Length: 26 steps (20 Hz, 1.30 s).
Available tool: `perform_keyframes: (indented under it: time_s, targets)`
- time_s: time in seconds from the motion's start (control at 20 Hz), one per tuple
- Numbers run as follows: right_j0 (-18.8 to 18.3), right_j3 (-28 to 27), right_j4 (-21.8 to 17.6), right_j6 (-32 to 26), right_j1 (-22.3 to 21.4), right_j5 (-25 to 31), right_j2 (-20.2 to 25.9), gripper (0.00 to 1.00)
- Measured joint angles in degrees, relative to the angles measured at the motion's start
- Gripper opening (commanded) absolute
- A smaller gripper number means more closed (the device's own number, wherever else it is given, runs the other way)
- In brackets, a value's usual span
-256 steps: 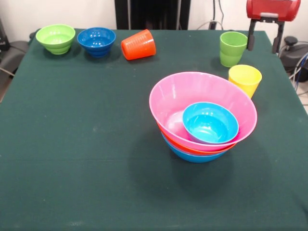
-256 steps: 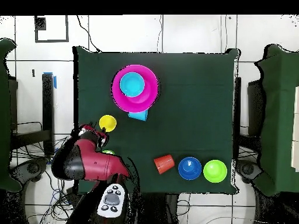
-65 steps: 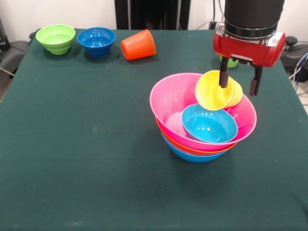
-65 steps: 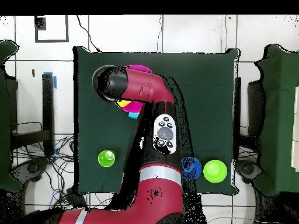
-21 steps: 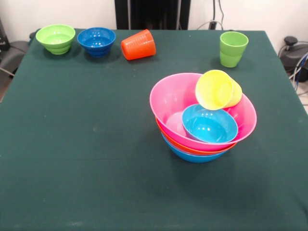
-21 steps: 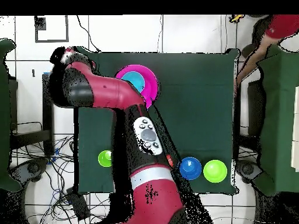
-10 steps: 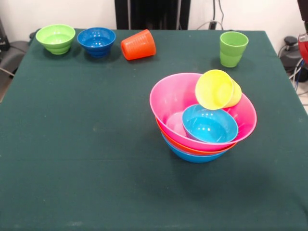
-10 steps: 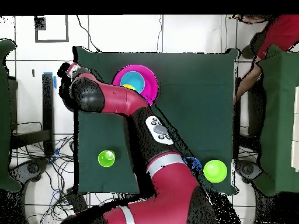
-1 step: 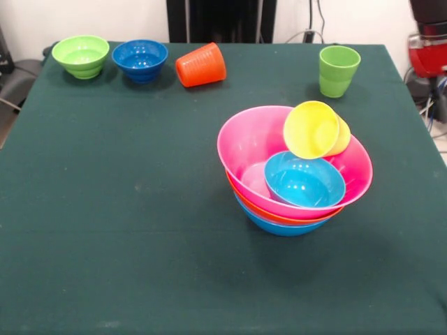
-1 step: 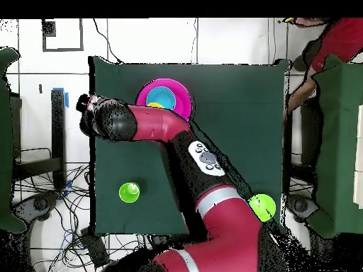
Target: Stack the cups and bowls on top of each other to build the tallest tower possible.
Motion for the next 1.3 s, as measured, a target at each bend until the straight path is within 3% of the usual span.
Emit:
perform_keyframes:
  time_s: [0.35, 0.85, 1.05, 1.3]
  targets:
    - [-2.7, 0.2, -4.4, 0.0, -0.2, 5.5, 0.3, 1.00]
    - [-2.0, 0.2, -8.7, 0.0, -1.7, 11.8, 0.5, 1.00]
    - [0.2, 0.1, -8.8, 0.0, -3.9, 13.7, 0.4, 1.00]
    - [7.2, -1.0, -8.6, 0.0, -7.5, 14.0, -0.9, 1.00]
